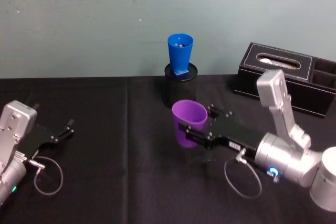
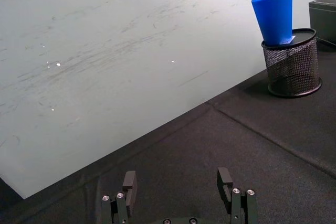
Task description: Pick up one cup with a gripper and tap it against the other cup.
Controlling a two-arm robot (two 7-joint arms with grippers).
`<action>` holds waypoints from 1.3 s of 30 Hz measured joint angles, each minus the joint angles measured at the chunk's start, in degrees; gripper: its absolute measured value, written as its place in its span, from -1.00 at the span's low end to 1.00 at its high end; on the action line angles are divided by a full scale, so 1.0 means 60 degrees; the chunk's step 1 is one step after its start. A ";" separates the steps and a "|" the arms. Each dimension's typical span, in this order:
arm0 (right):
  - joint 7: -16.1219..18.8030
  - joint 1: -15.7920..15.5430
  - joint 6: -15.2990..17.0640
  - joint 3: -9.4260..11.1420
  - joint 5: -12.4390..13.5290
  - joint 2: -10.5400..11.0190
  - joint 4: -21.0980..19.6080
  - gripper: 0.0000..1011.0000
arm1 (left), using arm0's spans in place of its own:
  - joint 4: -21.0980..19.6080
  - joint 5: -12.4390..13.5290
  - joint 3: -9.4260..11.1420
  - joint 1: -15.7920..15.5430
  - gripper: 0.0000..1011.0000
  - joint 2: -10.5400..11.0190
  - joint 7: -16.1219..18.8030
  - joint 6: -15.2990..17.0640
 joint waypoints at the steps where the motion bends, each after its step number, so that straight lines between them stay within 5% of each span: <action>1: 0.0011 -0.0045 -0.0096 -0.0004 -0.0024 -0.0015 0.0053 0.41 | 0.0000 0.0000 0.0000 0.0000 0.98 0.0000 0.0000 0.0000; 8: 0.0178 -0.0258 -0.1164 -0.0090 -0.0373 -0.0377 0.0978 0.41 | 0.0000 0.0000 0.0000 -0.0001 0.98 0.0000 0.0000 0.0000; 15: 0.0303 -0.0283 -0.1673 -0.0132 -0.0733 -0.0621 0.1575 0.41 | 0.0000 0.0000 0.0000 0.0000 0.98 0.0000 0.0000 -0.0001; 39: 0.0520 -0.0304 -0.1682 0.0108 -0.0967 -0.0942 0.2172 0.41 | 0.0000 0.0000 0.0000 0.0000 0.98 0.0000 0.0000 0.0000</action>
